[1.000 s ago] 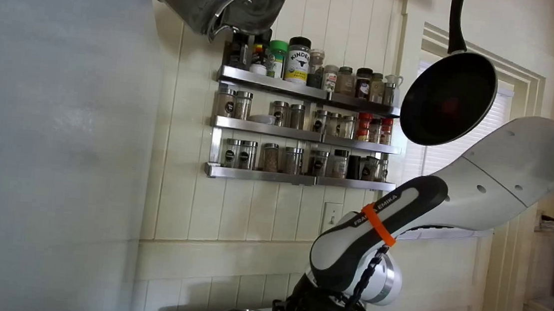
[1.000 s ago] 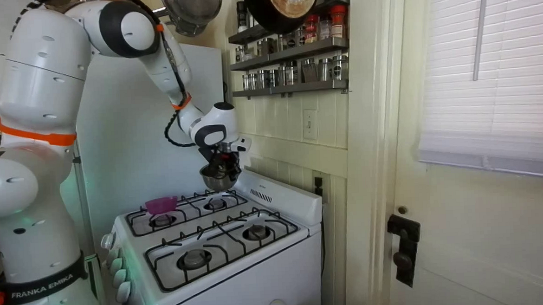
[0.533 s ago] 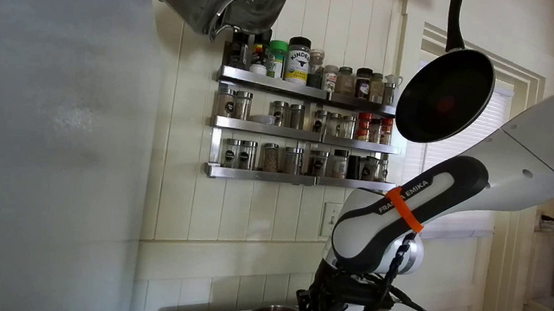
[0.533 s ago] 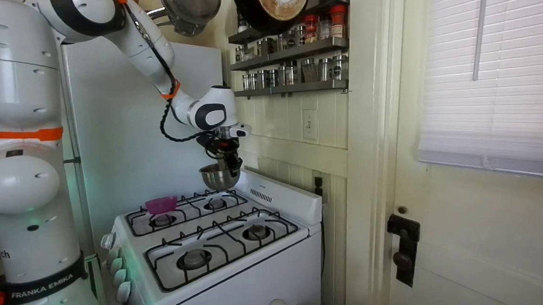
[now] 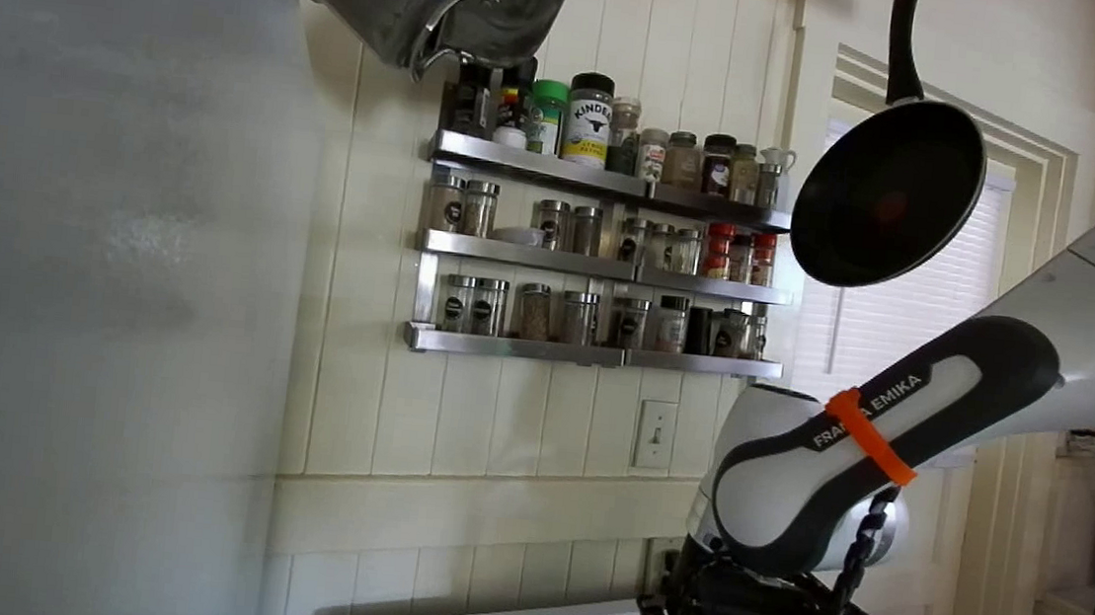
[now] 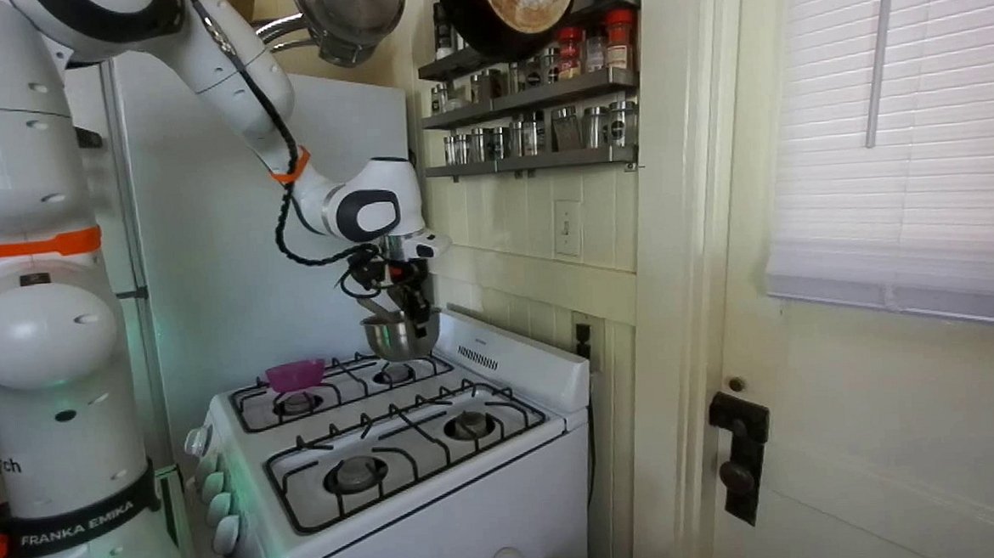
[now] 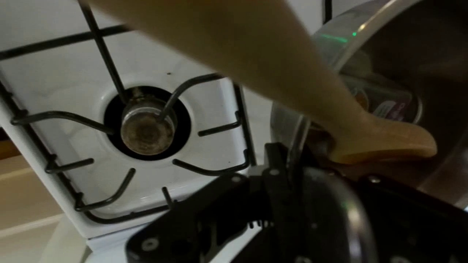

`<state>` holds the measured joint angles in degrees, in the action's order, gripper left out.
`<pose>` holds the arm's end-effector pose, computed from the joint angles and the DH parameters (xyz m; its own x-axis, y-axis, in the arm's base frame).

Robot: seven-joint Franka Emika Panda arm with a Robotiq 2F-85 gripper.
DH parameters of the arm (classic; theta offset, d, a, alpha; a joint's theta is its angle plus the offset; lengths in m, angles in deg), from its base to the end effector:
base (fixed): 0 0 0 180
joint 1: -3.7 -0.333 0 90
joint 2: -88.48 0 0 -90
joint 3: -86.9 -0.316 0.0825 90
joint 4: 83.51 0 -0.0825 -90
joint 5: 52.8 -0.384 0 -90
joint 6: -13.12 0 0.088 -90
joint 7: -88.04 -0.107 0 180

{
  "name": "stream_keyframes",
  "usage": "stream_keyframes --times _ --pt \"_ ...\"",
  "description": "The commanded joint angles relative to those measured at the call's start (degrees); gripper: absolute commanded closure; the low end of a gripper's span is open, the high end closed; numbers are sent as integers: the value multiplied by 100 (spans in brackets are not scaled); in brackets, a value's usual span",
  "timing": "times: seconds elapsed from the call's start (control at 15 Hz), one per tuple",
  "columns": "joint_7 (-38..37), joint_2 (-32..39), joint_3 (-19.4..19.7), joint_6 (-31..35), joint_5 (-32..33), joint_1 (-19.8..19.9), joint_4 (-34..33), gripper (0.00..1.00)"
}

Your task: Move the silver bowl to the right

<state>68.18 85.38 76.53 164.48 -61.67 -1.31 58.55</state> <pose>0.4719 0.1255 0.3313 0.9629 -0.2139 0.1648 -0.1885 -0.9695 -0.1568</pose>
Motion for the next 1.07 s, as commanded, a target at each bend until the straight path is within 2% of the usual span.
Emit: stream_keyframes --times 0.0,0.13,0.27,0.33,0.53,0.6,1.0 --pt "-803 -869 172 546 99 79 919 96" --pt "-1016 -1170 236 823 -76 180 1308 96" --pt "-848 -1258 346 1273 -705 51 1530 96" --pt "-772 -852 272 916 -299 183 1172 85" --pt "-768 -1026 301 1142 -582 165 1407 85" --pt "-768 -1037 300 1142 -599 157 1415 96" --pt "-776 -642 615 1120 334 1030 1202 96"
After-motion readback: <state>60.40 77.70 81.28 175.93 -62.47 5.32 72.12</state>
